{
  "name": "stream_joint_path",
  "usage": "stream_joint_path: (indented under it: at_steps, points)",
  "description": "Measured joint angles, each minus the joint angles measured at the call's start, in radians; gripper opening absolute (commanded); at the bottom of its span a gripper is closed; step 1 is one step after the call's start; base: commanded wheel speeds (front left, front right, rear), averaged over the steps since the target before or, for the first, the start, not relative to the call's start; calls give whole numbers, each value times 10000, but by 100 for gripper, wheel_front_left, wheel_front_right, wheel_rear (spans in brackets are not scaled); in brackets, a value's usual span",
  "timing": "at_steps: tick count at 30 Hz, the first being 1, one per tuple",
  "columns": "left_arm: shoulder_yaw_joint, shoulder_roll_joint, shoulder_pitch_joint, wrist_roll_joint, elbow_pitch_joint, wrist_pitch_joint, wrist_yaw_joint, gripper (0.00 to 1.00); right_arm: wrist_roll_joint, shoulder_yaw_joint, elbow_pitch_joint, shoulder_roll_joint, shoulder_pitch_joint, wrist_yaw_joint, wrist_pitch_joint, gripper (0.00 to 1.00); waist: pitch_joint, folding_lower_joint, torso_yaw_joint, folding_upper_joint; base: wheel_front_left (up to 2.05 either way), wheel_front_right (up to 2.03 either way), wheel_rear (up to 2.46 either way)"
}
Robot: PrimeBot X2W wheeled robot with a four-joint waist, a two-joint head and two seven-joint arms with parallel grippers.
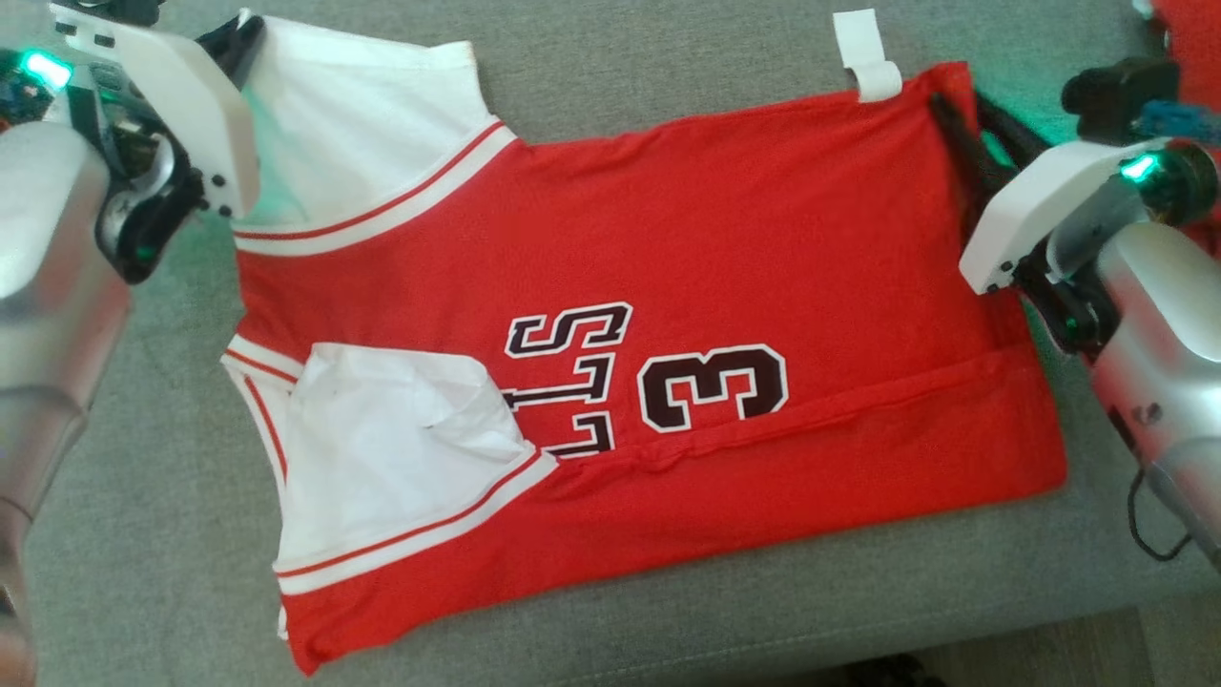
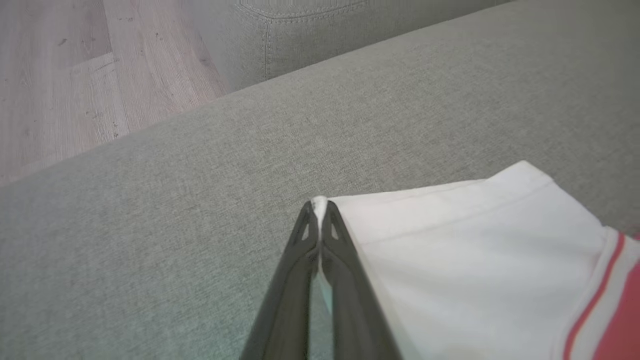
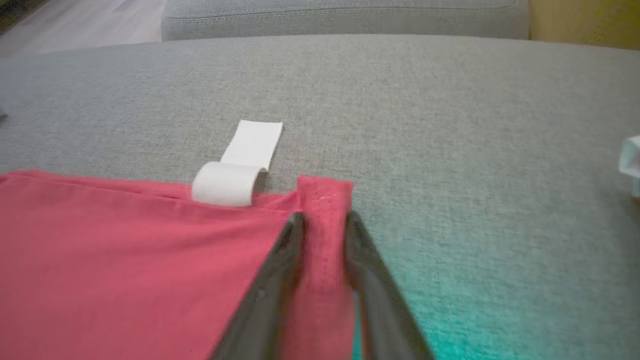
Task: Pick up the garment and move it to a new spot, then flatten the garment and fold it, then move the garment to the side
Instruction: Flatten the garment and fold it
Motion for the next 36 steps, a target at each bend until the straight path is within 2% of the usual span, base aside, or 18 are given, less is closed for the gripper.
stream_joint_path:
  at_steps: [5,11,18,21,24,32,36]
  points:
    - [-253,-17,1,-222,-92,-761,0,0,82,506,261,-65,-272,0,-656,0,-176,-1,80,0,0,0,0]
    - [-360,0,-116,-313,-395,-2299,0,0,232,510,619,-205,-754,0,-1816,0,-516,-2,169,0,0,0,0]
    - [-738,228,-401,-481,-1383,-3273,0,0,591,405,439,-819,-706,0,-2201,0,-917,-2,484,1,0,0,0]
    - [-932,658,489,-610,-2303,-3396,33,0,738,372,13,-1235,198,0,-2311,0,-1114,-2,743,0,0,0,0]
    - [-1175,1037,1678,-763,-3210,-3452,372,0,796,253,-155,-1492,1089,0,-2330,0,-1247,-3,948,1,0,0,0]
    - [-1452,1983,4309,-1151,-5779,-3639,1893,0,802,-656,-897,-1708,2946,0,-2332,0,-1611,-3,1380,1,0,0,0]
    - [-1523,2188,5183,-1300,-6638,-3735,2435,0,527,-1200,-1246,-1735,3873,0,-2334,0,-1750,-3,1508,1,0,0,0]
